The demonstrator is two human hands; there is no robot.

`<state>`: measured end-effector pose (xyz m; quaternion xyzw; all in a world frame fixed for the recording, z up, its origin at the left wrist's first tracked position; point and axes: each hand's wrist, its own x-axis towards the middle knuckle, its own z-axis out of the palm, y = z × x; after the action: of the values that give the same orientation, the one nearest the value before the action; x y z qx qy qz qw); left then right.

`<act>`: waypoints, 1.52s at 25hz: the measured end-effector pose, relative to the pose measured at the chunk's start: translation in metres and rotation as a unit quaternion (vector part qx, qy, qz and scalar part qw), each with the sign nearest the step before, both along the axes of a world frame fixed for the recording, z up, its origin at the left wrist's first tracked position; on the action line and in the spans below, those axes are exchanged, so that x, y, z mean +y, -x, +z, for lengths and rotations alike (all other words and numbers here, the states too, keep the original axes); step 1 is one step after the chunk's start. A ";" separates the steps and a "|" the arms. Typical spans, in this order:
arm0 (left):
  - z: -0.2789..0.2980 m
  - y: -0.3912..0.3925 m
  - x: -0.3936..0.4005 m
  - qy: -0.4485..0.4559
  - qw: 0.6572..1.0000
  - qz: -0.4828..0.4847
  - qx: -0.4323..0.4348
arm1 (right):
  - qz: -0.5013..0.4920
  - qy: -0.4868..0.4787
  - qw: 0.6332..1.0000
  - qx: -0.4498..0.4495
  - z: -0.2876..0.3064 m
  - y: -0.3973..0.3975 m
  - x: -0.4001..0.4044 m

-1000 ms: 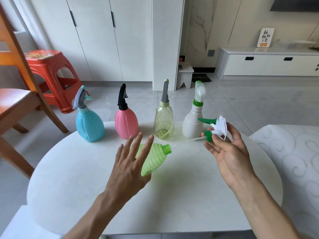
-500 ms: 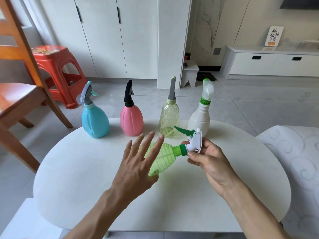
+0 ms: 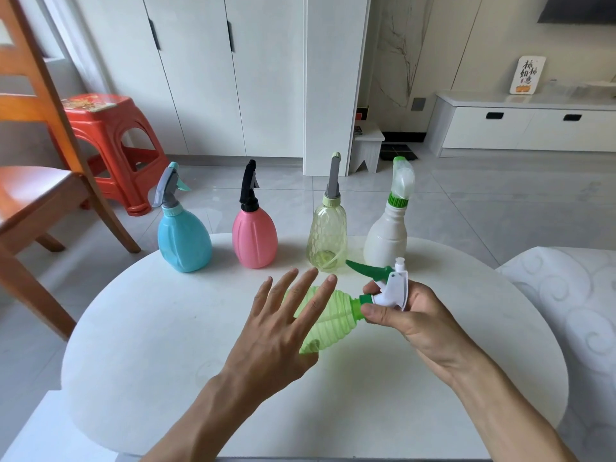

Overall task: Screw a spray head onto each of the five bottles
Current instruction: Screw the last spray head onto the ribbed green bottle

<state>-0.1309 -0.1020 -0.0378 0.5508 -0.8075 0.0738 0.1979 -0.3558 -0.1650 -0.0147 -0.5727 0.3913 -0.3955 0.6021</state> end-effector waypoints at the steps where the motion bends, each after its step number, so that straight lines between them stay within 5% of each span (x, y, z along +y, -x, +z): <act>1: 0.000 0.000 0.000 -0.001 1.000 -0.002 0.002 | 0.011 0.004 1.000 -0.006 0.001 0.001 -0.001; 11: -0.003 -0.004 0.004 -0.008 1.000 0.004 0.024 | 0.098 0.074 0.992 0.022 0.000 0.002 -0.002; 20: -0.004 -0.002 0.003 0.027 0.999 0.007 0.028 | -0.069 0.067 0.995 0.037 -0.006 -0.013 0.006; 24: -0.004 0.000 0.001 0.030 0.999 0.015 0.026 | -0.064 0.106 0.983 0.135 -0.010 -0.016 0.008; 27: -0.003 0.000 -0.001 0.024 0.999 0.020 0.036 | -0.051 0.232 0.942 0.237 -0.005 -0.012 0.008; 31: -0.001 -0.005 -0.003 0.027 0.998 0.021 0.047 | -0.024 0.443 0.819 0.364 -0.003 -0.007 0.006; 38: -0.002 -0.007 0.000 0.017 1.000 0.005 0.021 | -0.059 0.515 0.754 0.404 -0.001 -0.005 0.001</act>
<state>-0.1237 -0.1021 -0.0394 0.5524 -0.7994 0.0766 0.2235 -0.3511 -0.1638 -0.0161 -0.8784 0.3686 -0.3035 -0.0227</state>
